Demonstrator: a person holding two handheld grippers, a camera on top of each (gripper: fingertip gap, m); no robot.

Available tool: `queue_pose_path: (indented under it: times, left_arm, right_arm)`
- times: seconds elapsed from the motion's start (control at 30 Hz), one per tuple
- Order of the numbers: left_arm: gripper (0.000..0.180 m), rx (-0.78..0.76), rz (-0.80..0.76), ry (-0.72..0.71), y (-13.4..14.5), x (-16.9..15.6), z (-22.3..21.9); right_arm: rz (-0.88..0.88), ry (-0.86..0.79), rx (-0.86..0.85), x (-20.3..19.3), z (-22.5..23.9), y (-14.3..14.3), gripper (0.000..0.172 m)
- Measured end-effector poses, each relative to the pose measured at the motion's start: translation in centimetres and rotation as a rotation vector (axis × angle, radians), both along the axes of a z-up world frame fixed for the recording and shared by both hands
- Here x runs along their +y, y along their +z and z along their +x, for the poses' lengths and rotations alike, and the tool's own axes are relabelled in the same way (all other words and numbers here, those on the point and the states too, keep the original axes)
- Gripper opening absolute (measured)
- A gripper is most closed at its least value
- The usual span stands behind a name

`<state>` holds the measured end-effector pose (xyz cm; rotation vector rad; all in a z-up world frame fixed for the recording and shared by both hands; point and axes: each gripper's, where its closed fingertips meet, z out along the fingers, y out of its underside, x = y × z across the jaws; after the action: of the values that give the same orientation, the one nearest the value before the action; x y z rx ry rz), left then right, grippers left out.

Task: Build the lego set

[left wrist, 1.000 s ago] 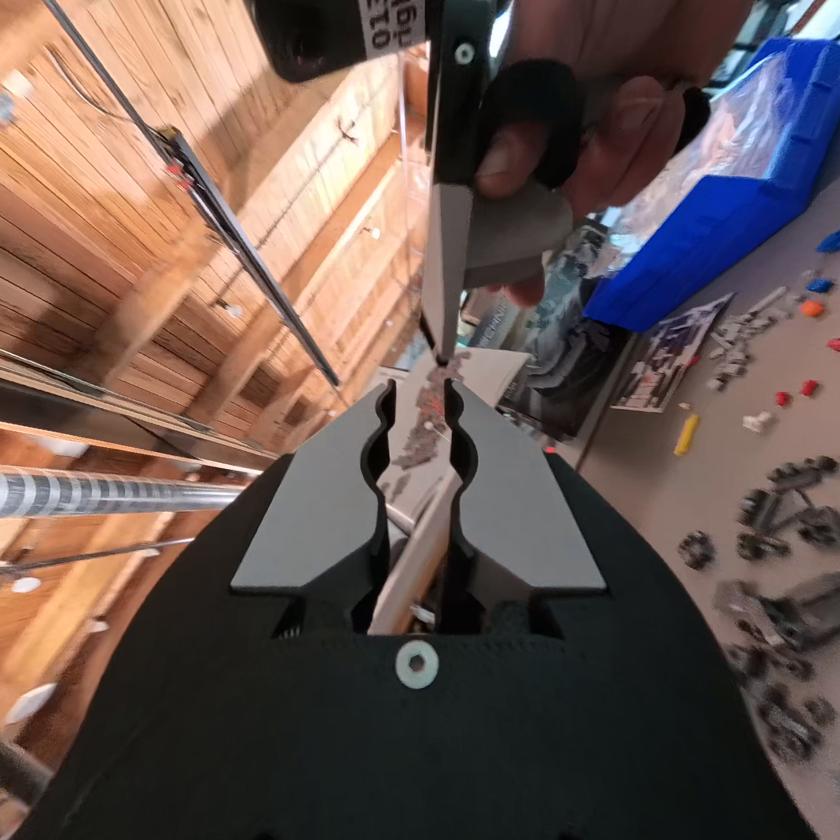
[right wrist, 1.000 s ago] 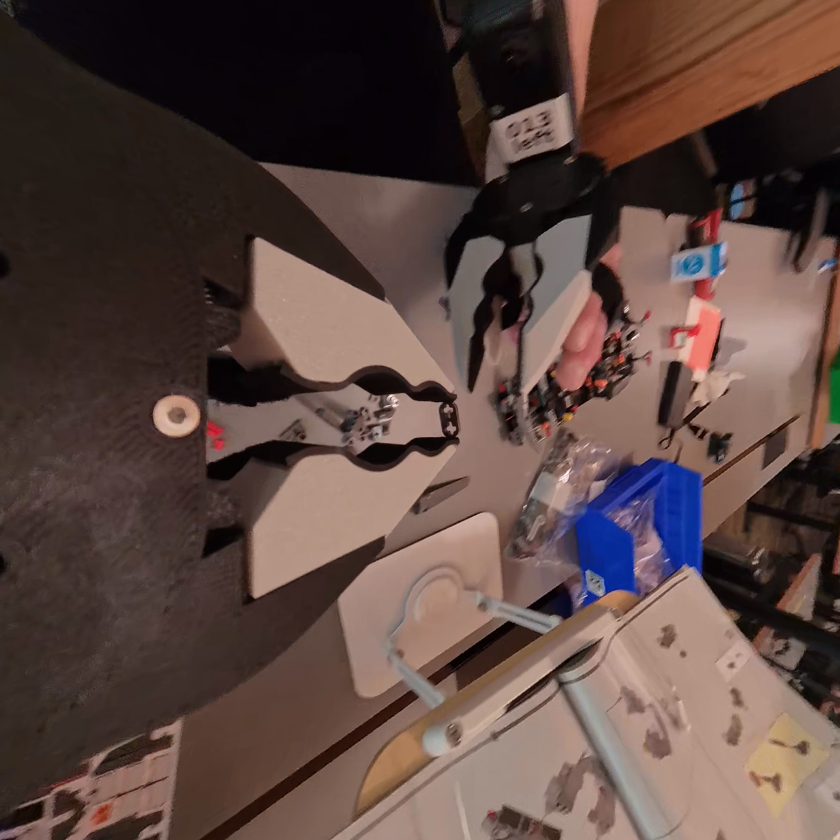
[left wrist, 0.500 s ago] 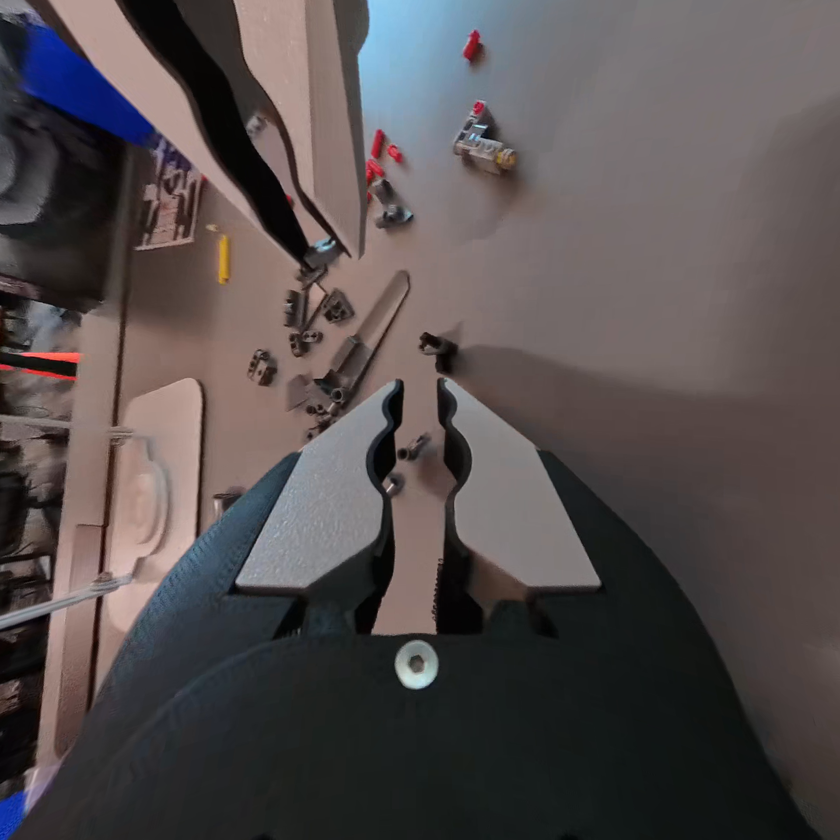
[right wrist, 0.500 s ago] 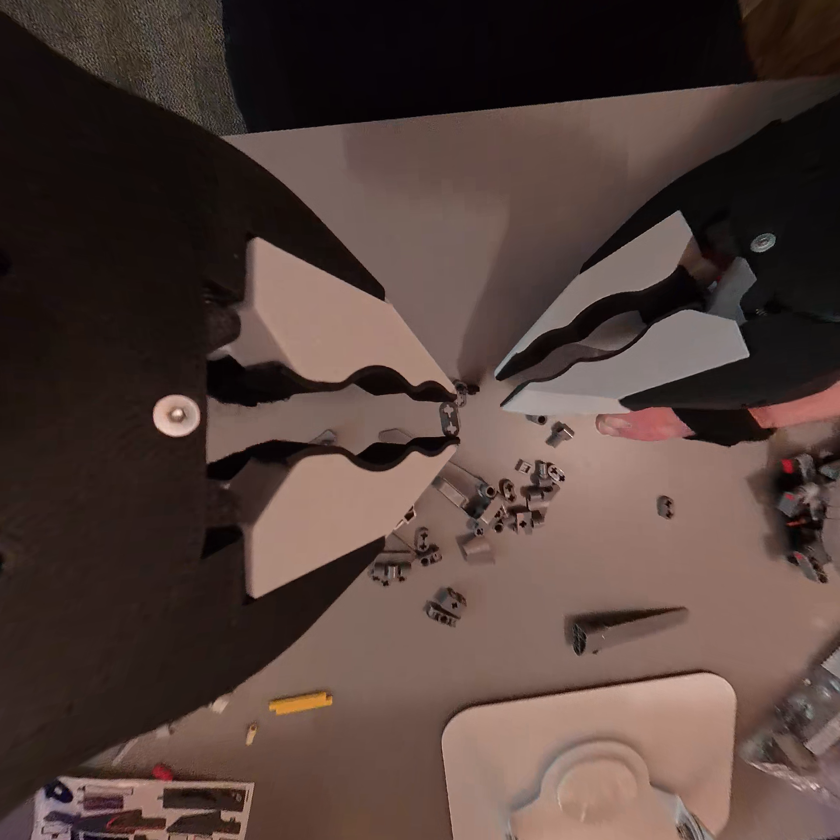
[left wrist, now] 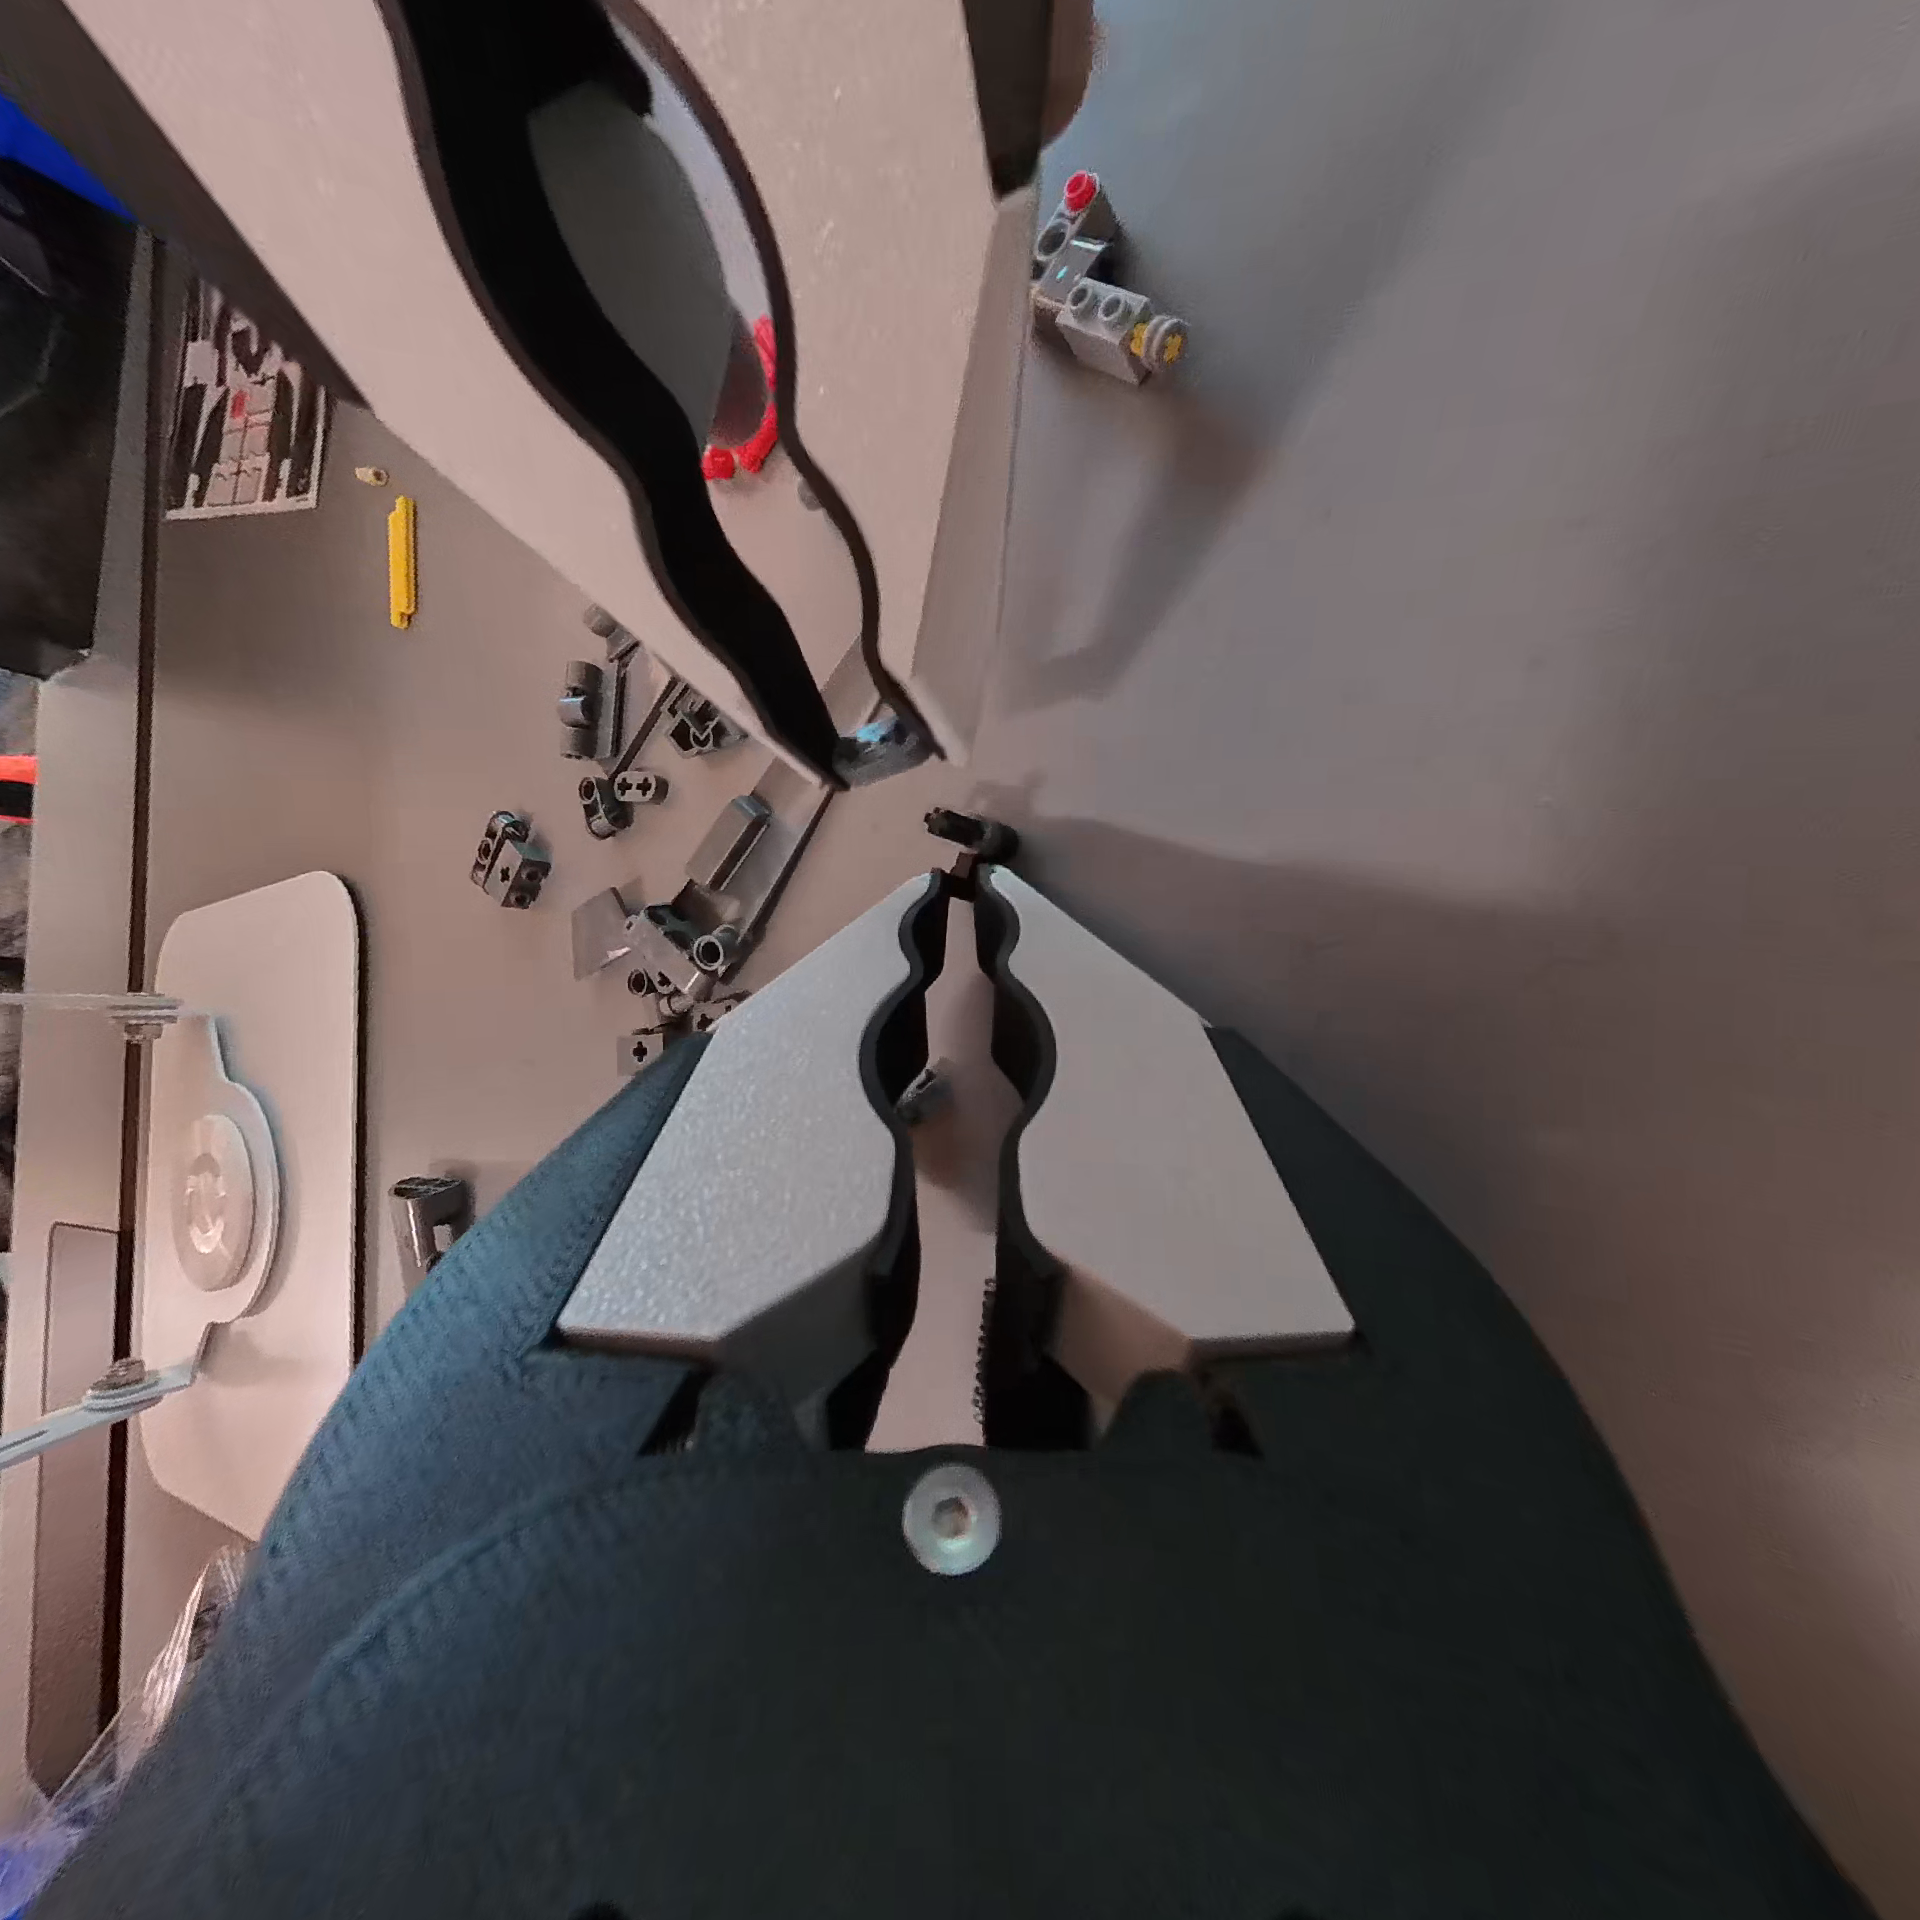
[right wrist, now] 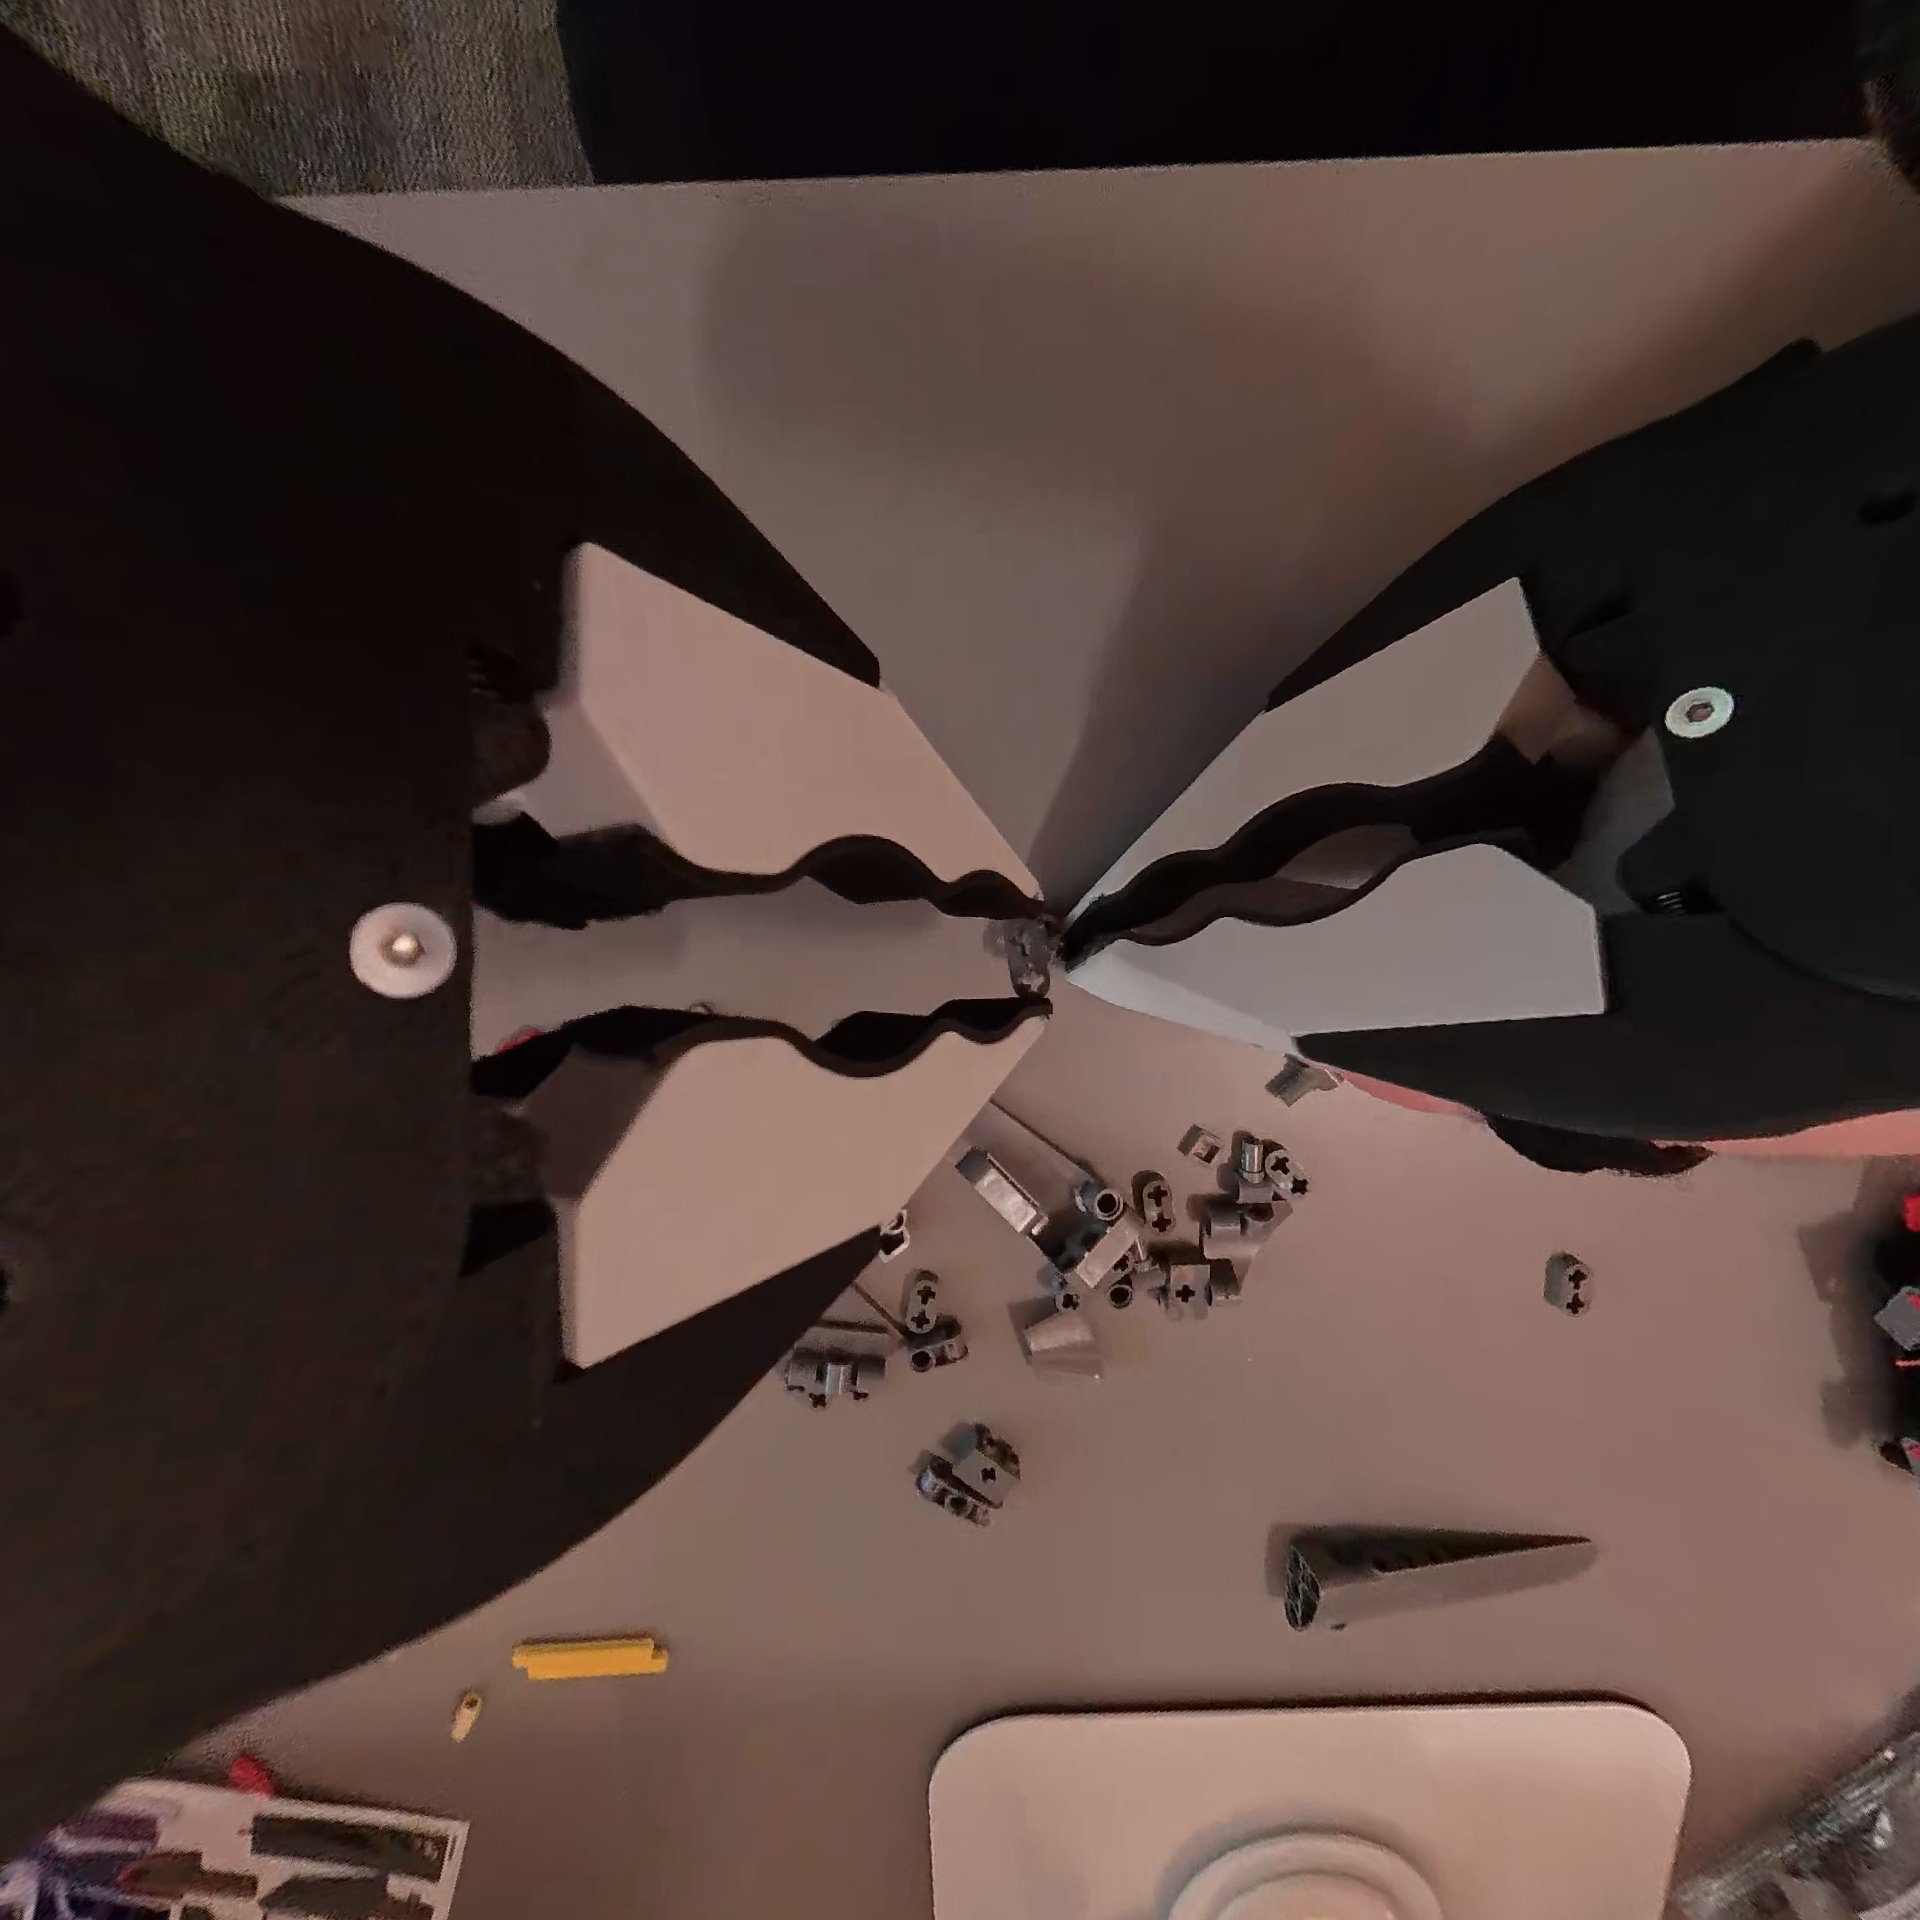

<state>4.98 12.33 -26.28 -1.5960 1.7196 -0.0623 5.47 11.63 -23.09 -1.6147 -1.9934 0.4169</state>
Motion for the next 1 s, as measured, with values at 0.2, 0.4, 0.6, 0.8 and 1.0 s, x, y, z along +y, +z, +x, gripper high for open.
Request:
queue_pose_path:
  times: [0.2,0.4,0.6,0.8,1.0]
  left_arm:
    - [0.002,0.024,0.057,0.014,0.1,0.2,0.1]
    - [0.002,0.028,0.033,0.042,0.0,0.3,0.3]
    - [0.003,0.03,0.007,0.055,0.0,0.3,0.6]
    - [0.016,-0.072,-0.021,0.088,1.5,0.6,0.3]
    - [0.011,-0.453,-0.196,0.093,7.4,0.0,0.6]
  right_arm:
    - [0.169,0.031,-0.004,0.2,-0.1,0.1,0.013]
    - [0.158,-0.022,-0.059,0.4,0.5,-0.7,0.013]
    - [0.035,-0.049,-0.053,0.4,0.6,-1.0,0.013]
    - [0.112,-0.02,0.028,0.0,1.0,0.5,0.013]
    - [0.485,-0.063,0.119,1.6,1.0,4.9,0.012]
